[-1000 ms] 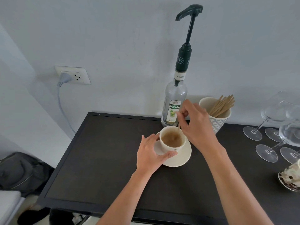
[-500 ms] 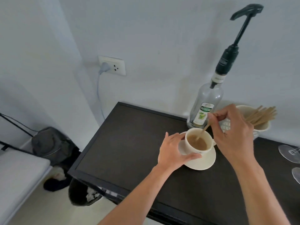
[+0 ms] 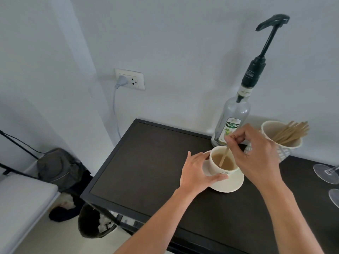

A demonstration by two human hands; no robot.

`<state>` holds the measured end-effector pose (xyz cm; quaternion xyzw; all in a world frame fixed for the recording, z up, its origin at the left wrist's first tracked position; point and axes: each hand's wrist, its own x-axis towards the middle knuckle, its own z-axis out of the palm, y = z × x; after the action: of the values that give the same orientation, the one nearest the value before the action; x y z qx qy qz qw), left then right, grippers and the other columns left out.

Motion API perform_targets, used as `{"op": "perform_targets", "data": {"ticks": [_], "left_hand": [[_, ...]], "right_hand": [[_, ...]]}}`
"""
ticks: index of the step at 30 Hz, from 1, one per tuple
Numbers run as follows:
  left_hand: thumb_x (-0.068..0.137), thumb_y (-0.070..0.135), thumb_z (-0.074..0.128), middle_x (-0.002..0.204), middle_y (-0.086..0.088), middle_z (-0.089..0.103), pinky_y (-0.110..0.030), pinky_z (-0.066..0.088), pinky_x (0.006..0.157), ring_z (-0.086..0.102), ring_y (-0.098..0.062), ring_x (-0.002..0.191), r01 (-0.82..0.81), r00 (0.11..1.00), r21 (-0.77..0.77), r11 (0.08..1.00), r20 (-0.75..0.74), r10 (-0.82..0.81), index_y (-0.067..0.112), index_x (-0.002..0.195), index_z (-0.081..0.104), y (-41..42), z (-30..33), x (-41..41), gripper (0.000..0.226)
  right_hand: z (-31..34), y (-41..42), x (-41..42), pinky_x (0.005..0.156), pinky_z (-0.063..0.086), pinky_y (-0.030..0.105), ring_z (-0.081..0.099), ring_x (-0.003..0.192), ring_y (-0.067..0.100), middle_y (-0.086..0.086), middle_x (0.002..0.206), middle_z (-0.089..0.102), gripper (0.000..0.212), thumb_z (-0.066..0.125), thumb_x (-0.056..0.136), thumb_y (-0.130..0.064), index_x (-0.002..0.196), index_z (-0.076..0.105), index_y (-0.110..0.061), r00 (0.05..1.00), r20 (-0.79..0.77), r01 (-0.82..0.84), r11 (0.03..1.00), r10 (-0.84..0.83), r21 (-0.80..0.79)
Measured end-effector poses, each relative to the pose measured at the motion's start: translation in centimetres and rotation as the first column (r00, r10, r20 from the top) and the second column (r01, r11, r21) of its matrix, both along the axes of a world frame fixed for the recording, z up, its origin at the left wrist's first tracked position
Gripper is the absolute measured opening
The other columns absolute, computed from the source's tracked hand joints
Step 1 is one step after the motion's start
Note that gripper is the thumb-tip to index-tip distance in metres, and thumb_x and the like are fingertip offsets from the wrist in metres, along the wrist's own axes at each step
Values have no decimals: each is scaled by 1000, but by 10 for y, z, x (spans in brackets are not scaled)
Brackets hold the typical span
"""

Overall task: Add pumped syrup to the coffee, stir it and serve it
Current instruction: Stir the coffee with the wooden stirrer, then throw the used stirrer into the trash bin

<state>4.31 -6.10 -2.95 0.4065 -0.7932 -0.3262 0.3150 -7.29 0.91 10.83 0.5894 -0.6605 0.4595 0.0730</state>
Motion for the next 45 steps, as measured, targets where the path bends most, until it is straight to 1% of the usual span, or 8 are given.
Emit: {"op": "perform_targets", "data": {"ticks": [16, 20, 24, 29, 32, 36, 39, 45], "left_hand": [[58, 83, 66, 130, 15, 58, -41, 16, 121, 37, -4, 135, -12, 1000, 18, 1000, 12, 12, 32, 132, 51, 2, -4, 0, 91], [52, 83, 70, 140, 20, 50, -36, 32, 114, 39, -2, 133, -58, 998, 142, 988, -8, 60, 36, 139, 45, 5, 4, 10, 102], [52, 78, 76, 137, 23, 51, -35, 35, 112, 42, 0, 130, -159, 987, 194, 968, 8, 160, 39, 138, 45, 16, 10, 44, 99], [53, 80, 73, 133, 24, 53, -36, 35, 112, 44, -1, 129, -315, 949, 157, 936, 50, 311, 39, 136, 47, 33, 22, 102, 96], [53, 83, 70, 134, 25, 52, -33, 32, 112, 43, -3, 130, -420, 908, 145, 896, 71, 414, 40, 135, 48, 46, 28, 137, 95], [53, 82, 72, 135, 25, 51, -28, 31, 109, 42, 0, 129, -564, 826, 167, 809, 87, 558, 39, 135, 47, 68, 34, 189, 95], [53, 84, 70, 136, 22, 51, -30, 34, 107, 44, -4, 129, -671, 741, 152, 726, 115, 661, 36, 136, 47, 88, 33, 234, 99], [55, 83, 68, 135, 16, 54, -35, 39, 107, 48, -9, 127, -813, 582, 167, 559, 183, 792, 34, 137, 48, 125, 17, 311, 98]], "right_hand": [[7, 17, -2, 71, 45, 24, 56, 72, 16, -8, 75, 57, 13, 73, 90, -9, 84, 61, -6, 996, 10, 86, 985, -85, -147], [12, 23, -4, 64, 46, 34, 56, 70, 26, -5, 75, 56, 18, 73, 90, -11, 82, 59, -2, 993, -9, 109, 969, -114, -223], [16, 27, 3, 62, 37, 19, 58, 66, 28, 6, 73, 64, 21, 72, 91, -14, 81, 60, -1, 990, 30, 138, 944, -135, -300], [16, 31, 27, 70, 45, 10, 65, 71, 17, -3, 81, 68, 19, 72, 93, -19, 85, 57, -9, 953, 300, 50, 956, 40, -288], [12, 30, 49, 77, 52, 22, 67, 71, 3, -20, 78, 65, 19, 72, 92, -23, 86, 54, -21, 904, 413, -7, 970, 110, -241], [7, 24, 87, 71, 49, 11, 67, 69, 5, -23, 80, 65, 20, 72, 92, -26, 88, 53, -21, 864, 431, -168, 957, 259, -238], [1, 16, 125, 68, 53, 13, 71, 70, 12, -8, 83, 72, 19, 74, 91, -26, 90, 55, -22, 818, 432, -297, 923, 378, -246], [-23, 4, 209, 64, 58, 26, 70, 68, 10, -14, 84, 71, 20, 74, 92, -22, 91, 59, -8, 723, 458, -499, 850, 517, -172]]}}
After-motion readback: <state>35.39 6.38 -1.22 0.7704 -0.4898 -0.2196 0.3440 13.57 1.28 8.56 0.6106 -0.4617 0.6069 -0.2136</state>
